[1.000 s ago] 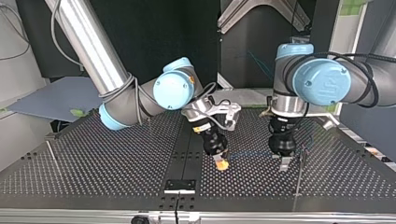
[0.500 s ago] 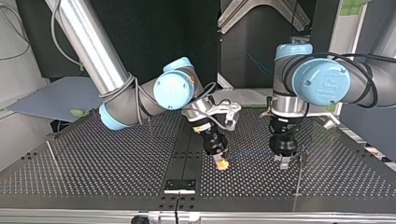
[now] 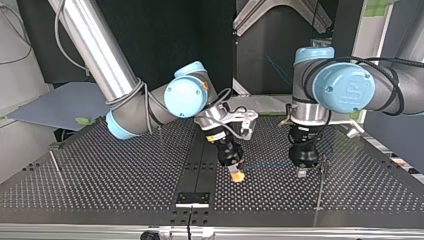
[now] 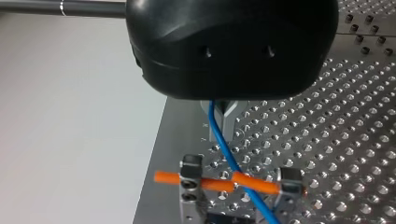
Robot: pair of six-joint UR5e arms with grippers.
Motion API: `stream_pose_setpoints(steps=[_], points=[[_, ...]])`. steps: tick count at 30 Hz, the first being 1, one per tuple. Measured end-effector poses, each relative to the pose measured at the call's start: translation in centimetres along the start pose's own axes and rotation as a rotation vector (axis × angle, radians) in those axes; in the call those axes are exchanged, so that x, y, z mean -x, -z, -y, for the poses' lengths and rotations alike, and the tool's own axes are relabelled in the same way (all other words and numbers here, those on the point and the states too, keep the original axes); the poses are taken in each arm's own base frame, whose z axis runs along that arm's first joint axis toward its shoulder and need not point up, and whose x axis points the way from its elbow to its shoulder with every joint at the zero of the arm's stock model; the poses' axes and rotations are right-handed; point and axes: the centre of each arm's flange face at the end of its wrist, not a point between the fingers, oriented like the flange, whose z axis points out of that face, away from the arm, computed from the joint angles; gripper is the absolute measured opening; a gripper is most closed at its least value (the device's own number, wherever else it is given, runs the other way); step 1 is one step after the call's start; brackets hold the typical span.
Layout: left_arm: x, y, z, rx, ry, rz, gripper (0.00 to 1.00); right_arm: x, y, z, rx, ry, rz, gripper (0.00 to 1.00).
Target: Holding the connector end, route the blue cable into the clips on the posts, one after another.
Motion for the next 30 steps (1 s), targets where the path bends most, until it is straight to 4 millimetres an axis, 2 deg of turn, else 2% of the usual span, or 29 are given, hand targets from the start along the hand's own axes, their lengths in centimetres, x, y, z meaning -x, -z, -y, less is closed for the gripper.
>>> stream_pose_setpoints(steps=[5, 14, 17, 24, 30], points=[[-0.5, 0.0, 0.2, -0.004, 0.0, -0.017, 0.0, 0.3, 0.1, -0.2, 0.005, 0.0, 0.006, 0.0], [-3.5, -0.6, 1.5, -0.016, -0.004, -0.089, 0.0, 2.2, 0.5, -1.8, 0.045, 0.004, 0.043, 0.0], [-4.3, -0.7, 2.0, -0.015, 0.003, -0.101, 0.0, 3.2, 0.8, -2.5, 0.07, 0.014, 0.061, 0.0], [-7.6, -0.7, 4.2, -0.042, -0.011, -0.168, 0.0, 6.3, 1.9, -4.0, 0.12, 0.045, 0.123, 0.0], [-8.7, 0.1, 5.3, -0.032, -0.023, -0.181, 0.0, 8.3, 2.8, -4.6, 0.131, 0.055, 0.167, 0.0]])
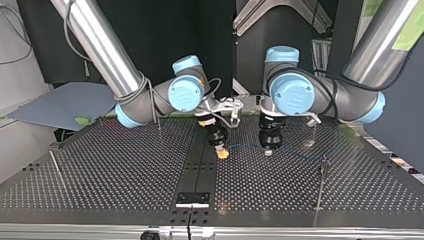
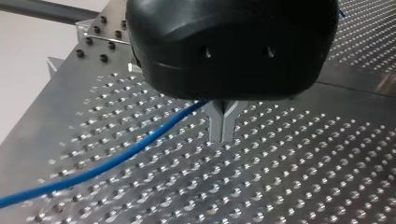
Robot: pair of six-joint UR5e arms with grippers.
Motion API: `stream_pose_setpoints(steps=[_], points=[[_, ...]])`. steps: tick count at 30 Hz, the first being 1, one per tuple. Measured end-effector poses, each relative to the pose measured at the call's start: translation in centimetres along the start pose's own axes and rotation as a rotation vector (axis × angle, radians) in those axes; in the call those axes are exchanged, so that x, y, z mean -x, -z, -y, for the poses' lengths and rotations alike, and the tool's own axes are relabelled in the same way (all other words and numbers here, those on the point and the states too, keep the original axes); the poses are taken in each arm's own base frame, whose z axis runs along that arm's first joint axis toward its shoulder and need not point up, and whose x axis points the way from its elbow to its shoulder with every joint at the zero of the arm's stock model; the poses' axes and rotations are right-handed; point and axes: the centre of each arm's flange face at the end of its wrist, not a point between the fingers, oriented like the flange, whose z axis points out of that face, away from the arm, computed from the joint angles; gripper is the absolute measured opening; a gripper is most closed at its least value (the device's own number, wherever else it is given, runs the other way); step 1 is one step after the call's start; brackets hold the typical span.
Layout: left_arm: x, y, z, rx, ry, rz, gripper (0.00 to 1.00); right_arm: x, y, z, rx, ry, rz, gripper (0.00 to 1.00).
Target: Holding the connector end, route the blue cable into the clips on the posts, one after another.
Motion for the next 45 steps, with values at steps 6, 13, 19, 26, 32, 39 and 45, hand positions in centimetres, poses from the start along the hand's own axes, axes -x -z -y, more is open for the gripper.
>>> stream_pose_setpoints(steps=[6, 13, 19, 26, 32, 39, 45], points=[[-1.9, 0.7, 0.6, 0.004, -0.001, -0.004, 0.0, 1.7, 0.4, -0.5, 0.01, 0.003, 0.032, 0.0], [-4.5, 0.6, 1.2, 0.012, -0.007, -0.013, 0.0, 3.4, 0.8, -1.2, 0.026, 0.004, 0.069, 0.0], [-6.7, 0.2, 2.2, 0.011, -0.018, -0.038, 0.0, 5.0, 1.3, -1.8, 0.044, 0.006, 0.1, 0.0], [-10.1, -0.3, 3.6, 0.006, -0.045, -0.094, 0.0, 7.5, 2.2, -2.5, 0.069, 0.007, 0.142, 0.0], [-13.8, -0.3, 4.0, 0.003, -0.046, -0.137, 0.0, 9.4, 2.6, -3.8, 0.094, 0.001, 0.152, 0.0], [-16.4, 0.5, 3.7, 0.009, -0.039, -0.14, 0.0, 11.7, 3.3, -5.2, 0.116, 0.0, 0.164, 0.0], [-17.0, 0.7, 4.3, -0.008, -0.032, -0.109, 0.0, 13.2, 3.9, -5.8, 0.124, 0.001, 0.17, 0.0]])
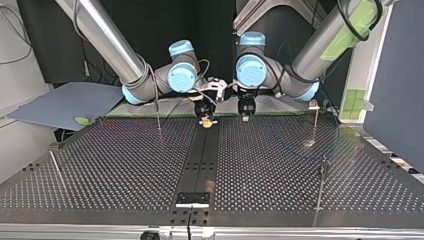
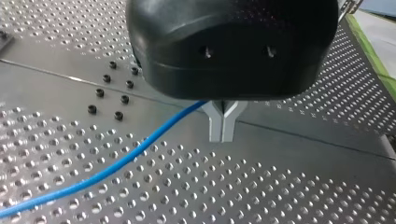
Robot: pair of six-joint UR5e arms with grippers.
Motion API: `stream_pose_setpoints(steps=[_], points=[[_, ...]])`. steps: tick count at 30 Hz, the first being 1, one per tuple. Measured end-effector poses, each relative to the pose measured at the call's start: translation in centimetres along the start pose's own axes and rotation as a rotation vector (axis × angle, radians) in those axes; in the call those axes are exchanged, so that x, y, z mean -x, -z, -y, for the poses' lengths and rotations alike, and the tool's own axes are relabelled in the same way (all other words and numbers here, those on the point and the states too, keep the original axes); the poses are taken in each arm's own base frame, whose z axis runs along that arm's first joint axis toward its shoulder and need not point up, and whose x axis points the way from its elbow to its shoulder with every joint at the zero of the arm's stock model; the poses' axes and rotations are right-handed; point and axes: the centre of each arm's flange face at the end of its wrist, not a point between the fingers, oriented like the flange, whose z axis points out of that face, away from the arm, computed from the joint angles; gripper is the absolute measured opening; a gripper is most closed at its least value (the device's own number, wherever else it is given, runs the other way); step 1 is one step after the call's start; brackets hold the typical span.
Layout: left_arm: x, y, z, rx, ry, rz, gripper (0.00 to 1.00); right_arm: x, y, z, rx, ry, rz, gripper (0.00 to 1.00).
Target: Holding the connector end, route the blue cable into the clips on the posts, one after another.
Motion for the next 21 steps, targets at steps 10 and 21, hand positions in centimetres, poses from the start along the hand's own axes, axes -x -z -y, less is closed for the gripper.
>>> stream_pose_setpoints(steps=[10, 21], points=[[-3.5, -0.9, 2.2, -0.045, -0.013, 0.003, 0.0, 3.2, 0.6, -0.8, 0.003, 0.001, 0.0, 0.0], [-9.3, -1.9, 3.5, -0.043, -0.035, -0.05, 0.0, 6.8, 1.5, -2.9, 0.022, -0.001, -0.003, 0.0]])
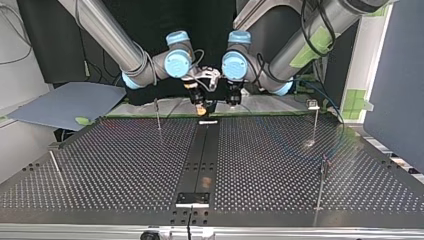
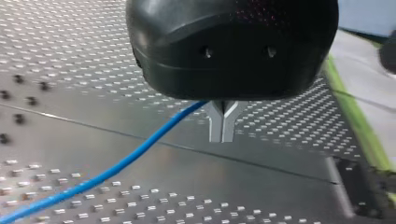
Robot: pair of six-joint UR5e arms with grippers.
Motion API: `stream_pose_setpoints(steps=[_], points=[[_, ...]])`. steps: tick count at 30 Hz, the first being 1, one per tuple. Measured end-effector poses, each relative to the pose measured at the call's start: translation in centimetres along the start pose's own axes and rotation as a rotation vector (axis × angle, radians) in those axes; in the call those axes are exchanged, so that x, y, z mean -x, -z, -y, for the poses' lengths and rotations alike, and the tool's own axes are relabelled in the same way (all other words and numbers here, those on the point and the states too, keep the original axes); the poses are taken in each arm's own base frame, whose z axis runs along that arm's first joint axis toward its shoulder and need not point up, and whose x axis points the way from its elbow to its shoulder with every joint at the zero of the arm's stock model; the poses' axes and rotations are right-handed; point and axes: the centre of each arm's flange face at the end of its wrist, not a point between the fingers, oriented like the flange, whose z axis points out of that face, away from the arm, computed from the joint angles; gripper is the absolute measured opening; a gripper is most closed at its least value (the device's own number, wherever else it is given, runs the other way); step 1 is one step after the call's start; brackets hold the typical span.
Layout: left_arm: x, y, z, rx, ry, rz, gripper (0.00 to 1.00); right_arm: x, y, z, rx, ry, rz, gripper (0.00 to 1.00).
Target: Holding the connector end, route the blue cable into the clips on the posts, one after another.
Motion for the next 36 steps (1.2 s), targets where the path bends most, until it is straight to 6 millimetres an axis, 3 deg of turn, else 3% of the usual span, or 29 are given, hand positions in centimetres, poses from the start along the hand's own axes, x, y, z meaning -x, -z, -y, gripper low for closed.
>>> stream_pose_setpoints(steps=[9, 23, 36], points=[[-4.7, -0.7, 1.2, -0.013, -0.016, -0.039, 0.0, 3.2, 1.4, -1.6, 0.021, 0.013, 0.035, 0.0], [-6.8, 0.5, 3.4, -0.045, -0.027, -0.055, 0.0, 7.9, 4.2, -4.1, 0.067, 0.022, 0.068, 0.0], [-13.3, 1.1, 6.1, -0.098, -0.017, -0.072, 0.0, 11.7, 7.0, -6.3, 0.095, 0.01, 0.081, 0.0]])
